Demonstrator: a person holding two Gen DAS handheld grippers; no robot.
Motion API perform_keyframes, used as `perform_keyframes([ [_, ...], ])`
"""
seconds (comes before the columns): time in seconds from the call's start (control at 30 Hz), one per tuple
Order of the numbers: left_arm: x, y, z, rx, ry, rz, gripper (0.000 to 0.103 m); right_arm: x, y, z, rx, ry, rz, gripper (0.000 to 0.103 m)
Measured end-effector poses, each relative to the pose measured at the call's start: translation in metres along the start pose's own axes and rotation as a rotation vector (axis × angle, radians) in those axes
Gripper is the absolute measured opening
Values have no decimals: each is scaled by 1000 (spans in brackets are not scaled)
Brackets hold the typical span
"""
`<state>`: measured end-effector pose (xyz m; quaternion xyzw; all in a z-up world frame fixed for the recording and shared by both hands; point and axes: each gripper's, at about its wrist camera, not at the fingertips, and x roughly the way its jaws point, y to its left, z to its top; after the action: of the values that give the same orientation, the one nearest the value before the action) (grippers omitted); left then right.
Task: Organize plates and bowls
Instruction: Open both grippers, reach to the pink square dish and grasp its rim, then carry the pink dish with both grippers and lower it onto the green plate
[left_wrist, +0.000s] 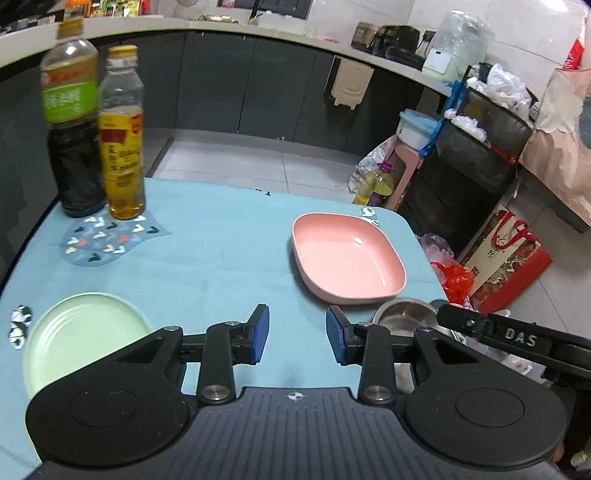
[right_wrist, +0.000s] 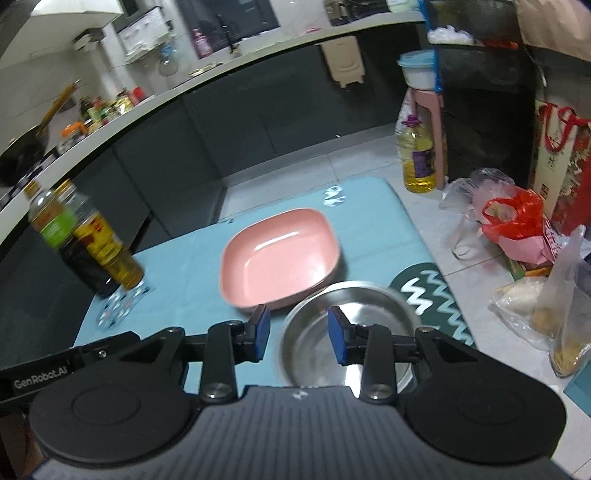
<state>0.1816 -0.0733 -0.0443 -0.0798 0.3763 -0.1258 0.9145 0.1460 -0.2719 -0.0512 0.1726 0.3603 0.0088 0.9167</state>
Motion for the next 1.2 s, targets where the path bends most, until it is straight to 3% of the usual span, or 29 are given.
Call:
perform_keyframes([
  [0.53,91,-7,30,-71,58,0,32,60,-27,24,35,77,-24,34],
  [0.77,115,-1,31,-89,88,0,32,73,-20,25,-36,61,-37,34],
  [0.9,124,-2,26,-66,114,-3,30,86,-21,23,-38,90,-43,34],
  [0.97,127,-4,24,-56,118,-18,22,90,-22,23,-44,81,-56,34],
  [1.1,126,-10,21,-18,101,-29,16,96,-22,22,-68,80,-38,18],
  [1.2,119,-12,20,-1,89,-29,16,93,-18,22,-77,71,-54,18],
])
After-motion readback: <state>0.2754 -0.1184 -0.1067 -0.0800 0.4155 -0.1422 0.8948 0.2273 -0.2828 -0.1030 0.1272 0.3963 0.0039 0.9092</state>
